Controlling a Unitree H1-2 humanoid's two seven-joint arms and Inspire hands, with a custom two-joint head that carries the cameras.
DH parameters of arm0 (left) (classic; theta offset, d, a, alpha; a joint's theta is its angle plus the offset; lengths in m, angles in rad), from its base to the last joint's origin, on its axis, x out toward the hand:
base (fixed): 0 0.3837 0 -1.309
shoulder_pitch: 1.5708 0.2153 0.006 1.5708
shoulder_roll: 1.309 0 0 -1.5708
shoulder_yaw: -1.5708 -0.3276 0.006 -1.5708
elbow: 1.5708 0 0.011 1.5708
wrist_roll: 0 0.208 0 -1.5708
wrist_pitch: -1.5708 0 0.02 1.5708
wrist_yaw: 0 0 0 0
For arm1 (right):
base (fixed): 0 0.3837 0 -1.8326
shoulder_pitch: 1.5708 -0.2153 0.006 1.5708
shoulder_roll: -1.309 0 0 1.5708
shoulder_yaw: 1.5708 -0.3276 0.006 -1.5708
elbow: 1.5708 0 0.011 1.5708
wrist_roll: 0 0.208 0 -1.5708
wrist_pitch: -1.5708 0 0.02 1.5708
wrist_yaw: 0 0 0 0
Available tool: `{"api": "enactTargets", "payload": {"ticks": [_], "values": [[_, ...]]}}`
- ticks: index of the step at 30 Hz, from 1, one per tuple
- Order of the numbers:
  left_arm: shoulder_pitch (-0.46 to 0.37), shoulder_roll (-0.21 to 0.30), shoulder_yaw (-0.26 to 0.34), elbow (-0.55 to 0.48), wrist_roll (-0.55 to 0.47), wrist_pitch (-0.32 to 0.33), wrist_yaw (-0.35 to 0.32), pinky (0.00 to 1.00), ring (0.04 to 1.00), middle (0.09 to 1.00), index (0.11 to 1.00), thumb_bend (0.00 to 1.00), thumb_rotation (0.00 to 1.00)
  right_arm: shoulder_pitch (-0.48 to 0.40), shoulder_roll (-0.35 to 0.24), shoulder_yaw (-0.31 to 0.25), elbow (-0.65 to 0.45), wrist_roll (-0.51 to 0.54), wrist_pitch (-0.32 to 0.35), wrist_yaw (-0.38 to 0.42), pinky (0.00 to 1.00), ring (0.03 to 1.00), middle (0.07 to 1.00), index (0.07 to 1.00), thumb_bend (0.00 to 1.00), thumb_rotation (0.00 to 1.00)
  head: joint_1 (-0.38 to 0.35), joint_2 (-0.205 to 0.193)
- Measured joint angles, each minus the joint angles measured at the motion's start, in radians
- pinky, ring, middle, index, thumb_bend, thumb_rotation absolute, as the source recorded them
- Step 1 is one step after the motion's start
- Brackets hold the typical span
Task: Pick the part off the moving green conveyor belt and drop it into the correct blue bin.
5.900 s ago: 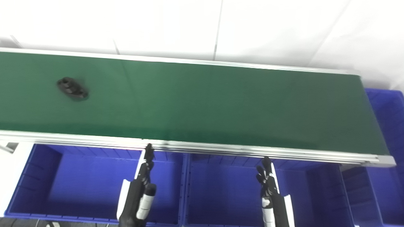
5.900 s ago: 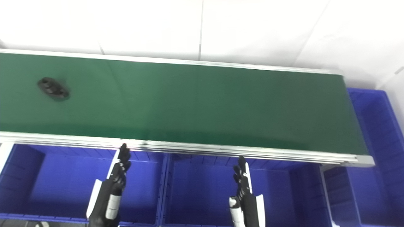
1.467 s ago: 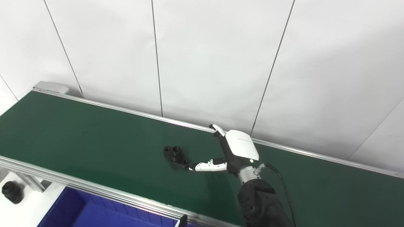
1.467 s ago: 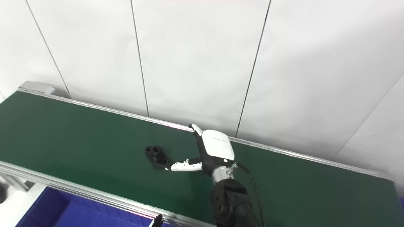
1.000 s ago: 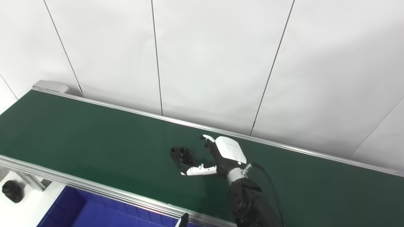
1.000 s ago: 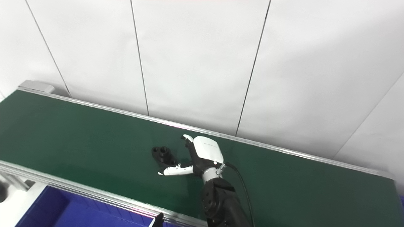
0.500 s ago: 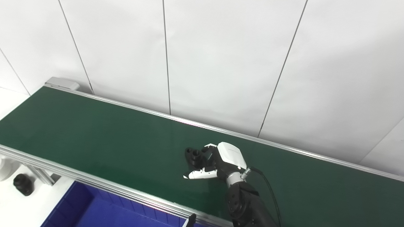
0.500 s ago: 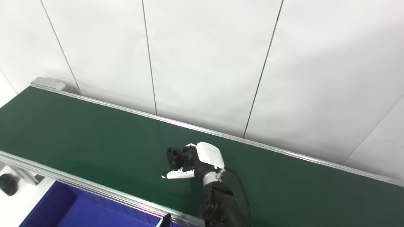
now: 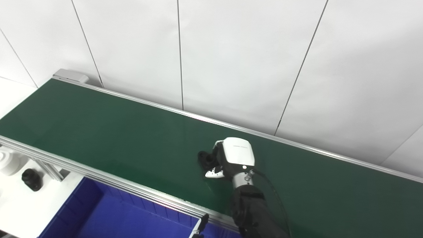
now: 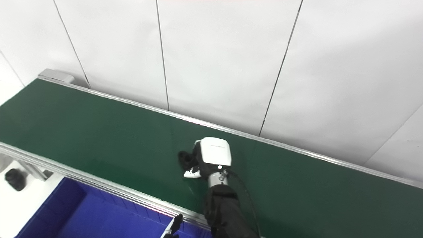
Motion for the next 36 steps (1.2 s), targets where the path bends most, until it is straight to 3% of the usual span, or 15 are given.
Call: {"api": "enactTargets", "payload": {"ticks": [10, 22, 28, 33, 36], "values": [[0.012, 0.002, -0.002, 0.000, 0.000, 0.013, 0.000, 0.95, 1.000, 1.000, 1.000, 0.78, 0.96, -0.010, -0.008, 0.018, 0.016, 0.000, 0.000, -0.028, 0.08, 0.147, 0.242, 0.491, 0.52, 0.17, -0.006, 0.006], [0.014, 0.011, -0.016, -0.009, -0.008, 0.064, -0.001, 0.96, 1.000, 1.000, 1.000, 0.73, 0.94, -0.003, -0.024, 0.018, 0.004, 0.024, 0.000, -0.072, 0.08, 0.141, 0.225, 0.485, 0.51, 0.14, -0.049, 0.011], [0.018, 0.022, -0.031, -0.020, -0.032, 0.087, -0.002, 0.99, 1.000, 1.000, 1.000, 0.77, 0.93, 0.048, -0.058, 0.004, -0.080, 0.054, -0.001, -0.065, 0.09, 0.143, 0.235, 0.485, 0.51, 0.14, -0.145, 0.034], [0.037, 0.033, -0.049, -0.067, -0.095, 0.115, -0.025, 1.00, 1.000, 1.000, 1.000, 0.87, 0.98, 0.129, -0.134, 0.002, -0.250, 0.052, 0.000, -0.011, 0.09, 0.147, 0.244, 0.484, 0.51, 0.14, -0.221, 0.049], [0.046, 0.034, -0.052, -0.109, -0.128, 0.140, -0.039, 1.00, 1.000, 1.000, 1.000, 0.92, 1.00, 0.183, -0.191, -0.009, -0.375, 0.036, 0.018, 0.053, 0.10, 0.161, 0.256, 0.482, 0.51, 0.14, -0.305, 0.067]]}}
